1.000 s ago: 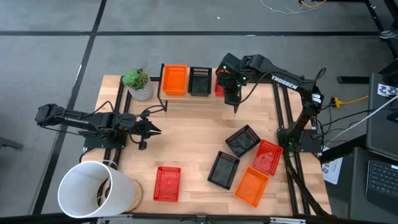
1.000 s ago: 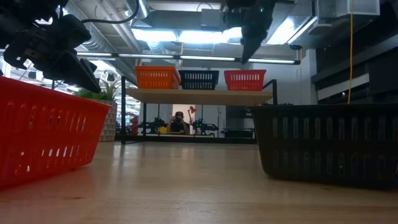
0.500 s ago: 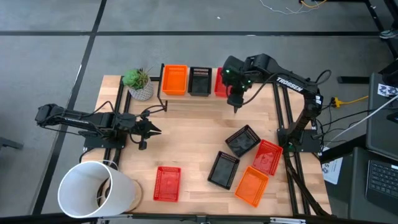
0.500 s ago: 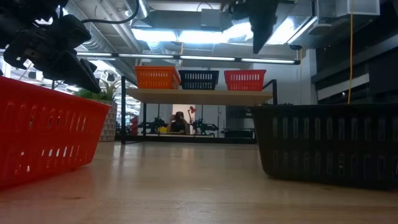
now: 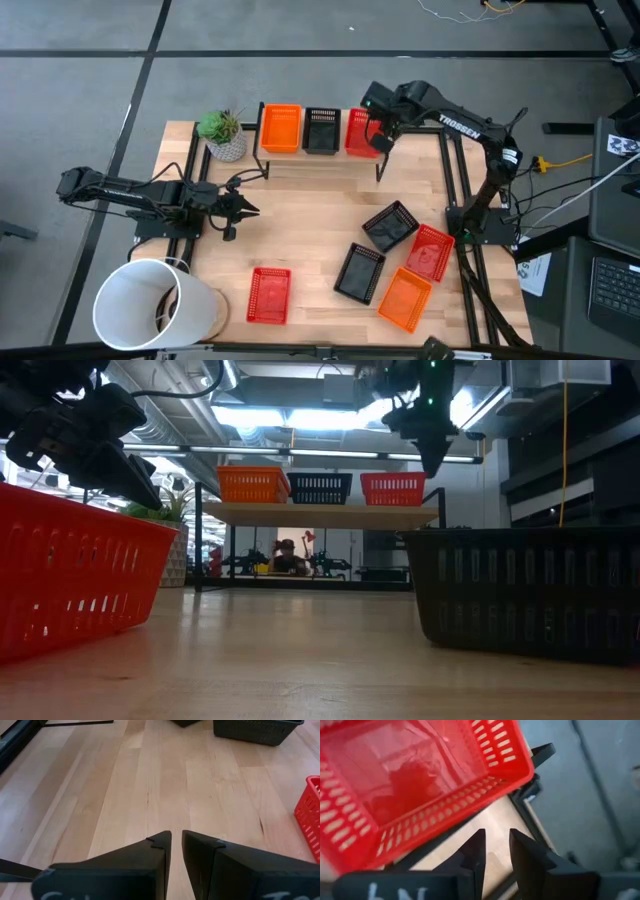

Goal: Stack baskets on shelf by color
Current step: Put the top red bin on the shelf, then stack the right red bin on top of the red bin on the shelf

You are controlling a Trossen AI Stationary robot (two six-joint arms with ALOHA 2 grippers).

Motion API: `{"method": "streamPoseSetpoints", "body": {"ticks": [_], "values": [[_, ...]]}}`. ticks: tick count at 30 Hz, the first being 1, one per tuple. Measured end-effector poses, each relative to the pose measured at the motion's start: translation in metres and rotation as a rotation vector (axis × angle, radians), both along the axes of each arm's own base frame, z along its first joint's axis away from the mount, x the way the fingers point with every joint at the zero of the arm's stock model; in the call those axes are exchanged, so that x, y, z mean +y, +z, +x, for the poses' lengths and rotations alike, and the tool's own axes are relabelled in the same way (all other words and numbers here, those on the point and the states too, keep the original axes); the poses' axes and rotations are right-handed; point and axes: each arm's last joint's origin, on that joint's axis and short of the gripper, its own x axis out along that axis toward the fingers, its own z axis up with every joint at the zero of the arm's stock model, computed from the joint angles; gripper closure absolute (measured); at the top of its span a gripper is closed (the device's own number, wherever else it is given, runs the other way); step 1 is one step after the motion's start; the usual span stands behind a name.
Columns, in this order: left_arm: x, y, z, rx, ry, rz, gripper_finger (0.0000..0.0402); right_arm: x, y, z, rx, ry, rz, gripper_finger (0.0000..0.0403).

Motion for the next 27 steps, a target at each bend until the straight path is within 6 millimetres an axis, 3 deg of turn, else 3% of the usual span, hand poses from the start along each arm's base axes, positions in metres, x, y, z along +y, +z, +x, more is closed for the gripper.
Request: {"method": "streamPoseSetpoints", "body": {"ticks": [6, 12, 22, 27], "values": [[0.000, 0.000, 0.000, 0.000, 0.000, 0.000, 0.0364, -0.026, -0.011, -0.016, -0.018, -0.114, 0.037, 0.0316], [0.000, 0.000, 0.000, 0.000, 0.002, 0.001, 0.0364, -0.032, -0.025, -0.011, -0.073, -0.094, 0.042, 0.0316], [0.000, 0.000, 0.000, 0.000, 0.002, 0.001, 0.0364, -0.035, -0.025, -0.006, -0.126, -0.078, 0.017, 0.0316], [0.000, 0.000, 0.000, 0.000, 0.002, 0.001, 0.0364, -0.030, -0.022, -0.013, -0.073, -0.134, 0.070, 0.0316]]}}
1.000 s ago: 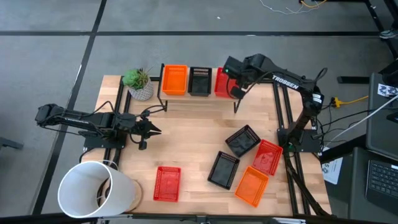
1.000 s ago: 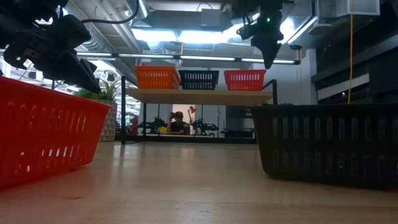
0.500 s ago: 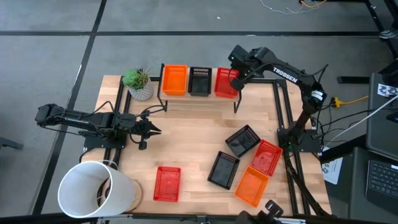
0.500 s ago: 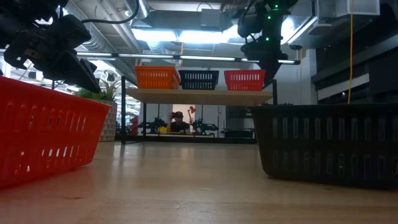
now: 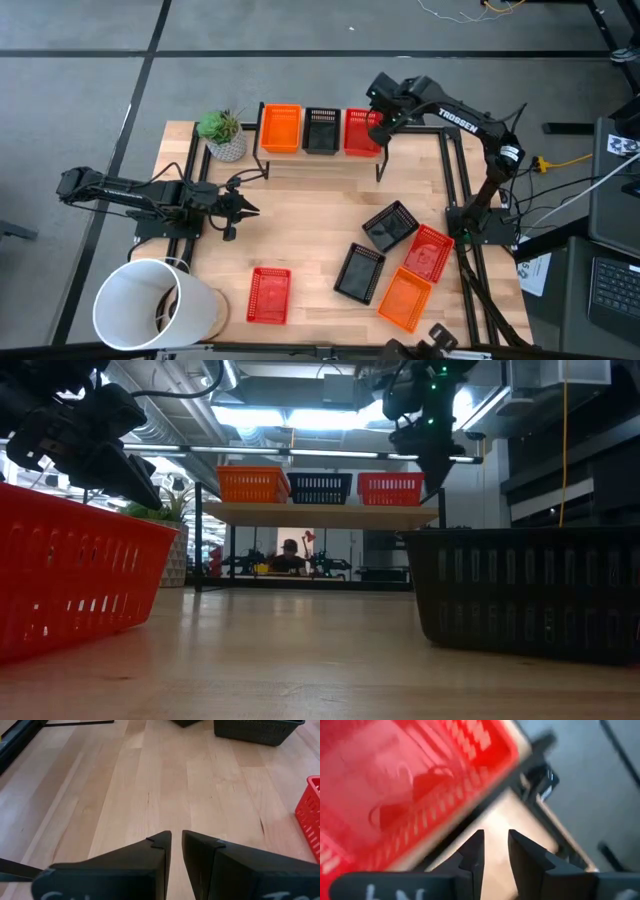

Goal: Stack baskets on shelf by color
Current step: Stack the right red bin on top of the red bin on the shelf

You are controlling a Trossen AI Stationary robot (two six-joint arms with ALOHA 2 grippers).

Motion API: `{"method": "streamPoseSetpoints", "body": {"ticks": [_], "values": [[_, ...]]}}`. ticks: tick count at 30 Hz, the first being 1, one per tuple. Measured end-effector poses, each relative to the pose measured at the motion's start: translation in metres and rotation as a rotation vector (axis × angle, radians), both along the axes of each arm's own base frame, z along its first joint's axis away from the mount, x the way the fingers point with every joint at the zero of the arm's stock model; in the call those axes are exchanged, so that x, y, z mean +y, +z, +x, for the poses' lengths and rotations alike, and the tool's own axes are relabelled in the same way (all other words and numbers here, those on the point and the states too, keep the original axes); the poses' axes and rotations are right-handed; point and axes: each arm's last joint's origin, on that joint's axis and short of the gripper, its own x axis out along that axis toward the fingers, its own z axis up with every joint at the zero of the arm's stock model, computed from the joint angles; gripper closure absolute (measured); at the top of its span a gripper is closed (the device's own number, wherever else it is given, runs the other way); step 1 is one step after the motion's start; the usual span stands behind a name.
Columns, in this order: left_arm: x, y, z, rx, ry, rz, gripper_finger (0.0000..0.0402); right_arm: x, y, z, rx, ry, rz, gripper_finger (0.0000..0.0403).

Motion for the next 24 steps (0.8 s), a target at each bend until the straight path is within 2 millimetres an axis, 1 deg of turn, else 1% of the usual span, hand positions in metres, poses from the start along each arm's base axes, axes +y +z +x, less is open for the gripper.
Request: {"method": "streamPoseSetpoints", "body": {"ticks": [2, 4, 5, 7, 9, 10, 12, 14, 15, 17, 19, 22, 24], "values": [[0.000, 0.000, 0.000, 0.000, 0.000, 0.000, 0.0364, 0.005, 0.005, -0.007, 0.044, -0.043, 0.047, 0.0316], [0.000, 0.000, 0.000, 0.000, 0.000, 0.000, 0.0364, 0.015, 0.012, -0.014, 0.081, -0.113, 0.132, 0.0316], [0.000, 0.000, 0.000, 0.000, 0.000, 0.000, 0.0364, 0.020, 0.015, -0.015, 0.066, -0.149, 0.175, 0.0316], [0.000, 0.000, 0.000, 0.000, 0.000, 0.000, 0.0364, 0.034, 0.021, -0.012, -0.075, -0.156, 0.274, 0.0316], [0.000, 0.000, 0.000, 0.001, 0.001, 0.000, 0.0364, 0.057, 0.029, -0.009, -0.177, -0.075, 0.430, 0.0316], [0.000, 0.000, 0.000, 0.002, 0.000, 0.000, 0.0364, 0.070, 0.033, -0.009, -0.190, -0.025, 0.473, 0.0316], [0.000, 0.000, 0.000, 0.004, 0.000, -0.003, 0.0364, 0.094, 0.034, -0.012, -0.147, 0.030, 0.455, 0.0316], [0.000, -0.001, 0.000, 0.006, 0.000, -0.007, 0.0364, 0.118, 0.035, -0.018, -0.145, 0.029, 0.408, 0.0316], [0.000, -0.001, 0.000, 0.005, 0.001, -0.010, 0.0364, 0.133, 0.034, -0.023, -0.140, 0.016, 0.412, 0.0316], [0.000, -0.001, 0.000, 0.005, 0.004, -0.014, 0.0364, 0.162, 0.028, -0.034, -0.118, -0.019, 0.434, 0.0316], [0.000, -0.001, 0.000, 0.005, 0.004, -0.015, 0.0364, 0.190, 0.014, -0.043, -0.097, -0.074, 0.453, 0.0316], [0.000, -0.001, 0.000, 0.004, 0.005, -0.016, 0.0364, 0.228, -0.010, -0.061, -0.067, -0.147, 0.458, 0.0316], [0.000, -0.001, 0.000, 0.004, 0.004, -0.016, 0.0364, 0.251, -0.031, -0.067, -0.059, -0.160, 0.466, 0.0316]]}}
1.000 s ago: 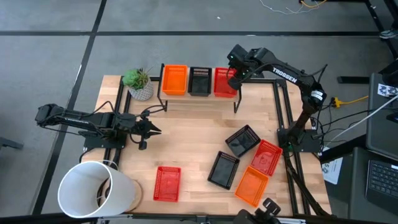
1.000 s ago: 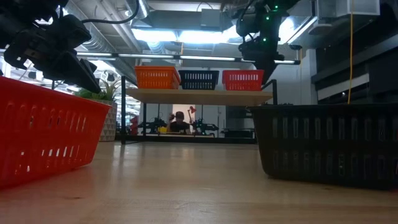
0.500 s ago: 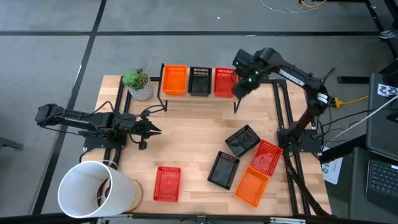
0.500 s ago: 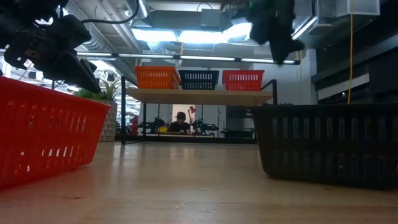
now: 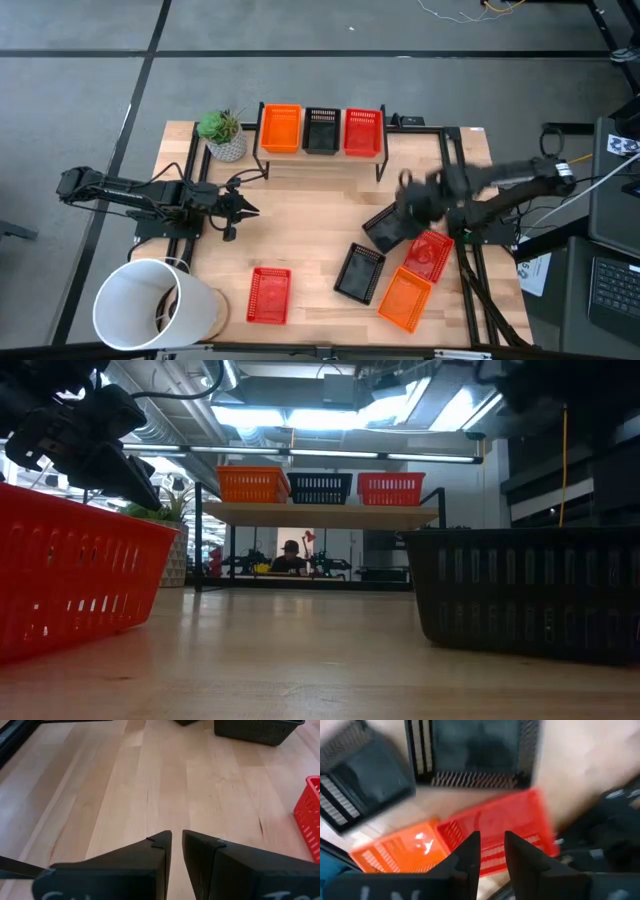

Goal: Stack baskets on shelf by color
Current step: Stack the right red bin on top of the red bin on the shelf

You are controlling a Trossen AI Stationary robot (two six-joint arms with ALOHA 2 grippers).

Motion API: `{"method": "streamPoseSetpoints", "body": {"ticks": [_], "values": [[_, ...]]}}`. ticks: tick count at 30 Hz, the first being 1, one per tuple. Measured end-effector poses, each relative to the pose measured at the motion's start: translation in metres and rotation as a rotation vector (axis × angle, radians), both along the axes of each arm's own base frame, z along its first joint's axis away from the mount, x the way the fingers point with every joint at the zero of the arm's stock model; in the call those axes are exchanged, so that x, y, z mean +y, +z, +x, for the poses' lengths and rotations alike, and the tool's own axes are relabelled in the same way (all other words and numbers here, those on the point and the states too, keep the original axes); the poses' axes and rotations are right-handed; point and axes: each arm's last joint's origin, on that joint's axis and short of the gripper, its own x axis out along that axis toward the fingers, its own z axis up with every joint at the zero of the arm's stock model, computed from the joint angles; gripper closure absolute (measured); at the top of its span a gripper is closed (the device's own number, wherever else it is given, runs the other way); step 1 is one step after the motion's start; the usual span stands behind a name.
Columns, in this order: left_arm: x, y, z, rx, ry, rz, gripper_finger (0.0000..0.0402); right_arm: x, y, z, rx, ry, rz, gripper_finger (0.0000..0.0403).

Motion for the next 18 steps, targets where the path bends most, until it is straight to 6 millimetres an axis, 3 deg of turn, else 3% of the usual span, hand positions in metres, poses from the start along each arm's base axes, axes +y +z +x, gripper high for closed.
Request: {"method": "streamPoseSetpoints", "body": {"ticks": [5, 9, 14, 18], "values": [[0.000, 0.000, 0.000, 0.000, 0.000, 0.000, 0.0364, 0.044, -0.048, -0.012, -0.006, 0.037, 0.040, 0.0316], [0.000, 0.000, 0.000, -0.002, 0.001, -0.002, 0.0364, 0.065, -0.075, -0.024, 0.019, 0.078, 0.086, 0.0316], [0.000, 0.000, 0.000, -0.006, 0.002, -0.004, 0.0364, 0.072, -0.087, -0.033, 0.021, 0.005, 0.029, 0.0316], [0.000, 0.001, 0.000, -0.011, 0.004, -0.008, 0.0364, 0.071, -0.092, -0.031, -0.060, -0.181, -0.066, 0.0316]]}}
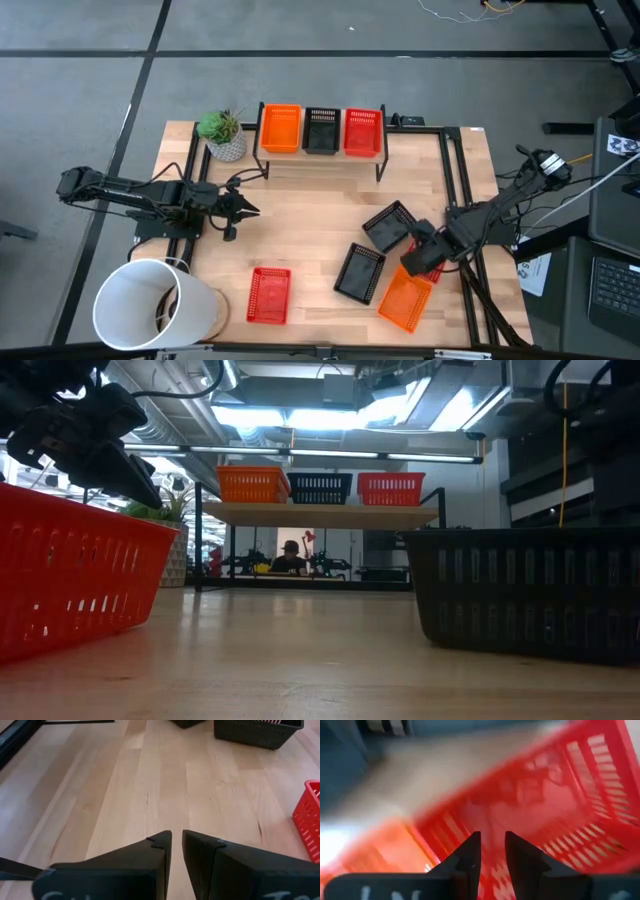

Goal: Stack baskets on shelf by color
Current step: Stack the right red bin on top of the red bin on the shelf

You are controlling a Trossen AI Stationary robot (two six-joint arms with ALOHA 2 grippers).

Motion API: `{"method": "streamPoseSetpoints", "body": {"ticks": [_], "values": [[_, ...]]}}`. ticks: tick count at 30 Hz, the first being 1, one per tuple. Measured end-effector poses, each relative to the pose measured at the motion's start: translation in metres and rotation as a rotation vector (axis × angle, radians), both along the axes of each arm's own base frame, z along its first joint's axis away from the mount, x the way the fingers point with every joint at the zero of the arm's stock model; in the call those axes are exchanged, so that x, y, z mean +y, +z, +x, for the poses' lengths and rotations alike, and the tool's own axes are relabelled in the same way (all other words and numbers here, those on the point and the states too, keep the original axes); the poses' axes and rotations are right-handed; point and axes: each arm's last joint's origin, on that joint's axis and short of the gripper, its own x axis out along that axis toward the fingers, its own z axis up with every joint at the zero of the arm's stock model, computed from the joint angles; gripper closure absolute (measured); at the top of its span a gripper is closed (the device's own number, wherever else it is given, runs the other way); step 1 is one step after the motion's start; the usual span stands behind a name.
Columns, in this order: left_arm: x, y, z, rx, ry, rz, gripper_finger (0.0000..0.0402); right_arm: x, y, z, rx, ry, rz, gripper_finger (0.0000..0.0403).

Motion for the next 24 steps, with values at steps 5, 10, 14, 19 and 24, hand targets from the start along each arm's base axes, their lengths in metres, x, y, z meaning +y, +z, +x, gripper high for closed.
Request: {"method": "streamPoseSetpoints", "body": {"ticks": [5, 10, 14, 19, 24], "values": [[0.000, 0.000, 0.000, 0.000, 0.000, 0.000, 0.0364, 0.000, -0.005, 0.007, -0.105, -0.141, 0.015, 0.0316], [0.000, 0.000, 0.000, 0.001, 0.000, 0.000, 0.0364, -0.001, -0.008, 0.006, -0.096, -0.164, 0.010, 0.0316], [0.000, 0.000, 0.000, 0.001, 0.000, 0.000, 0.0364, -0.001, -0.009, 0.004, -0.038, -0.157, 0.036, 0.0316], [0.000, 0.000, 0.000, 0.002, 0.000, 0.000, 0.0364, -0.008, -0.019, 0.005, 0.028, -0.184, -0.088, 0.0316], [0.000, 0.000, 0.000, 0.002, 0.000, 0.000, 0.0364, -0.021, -0.031, 0.015, 0.103, -0.178, -0.163, 0.0316]]}}
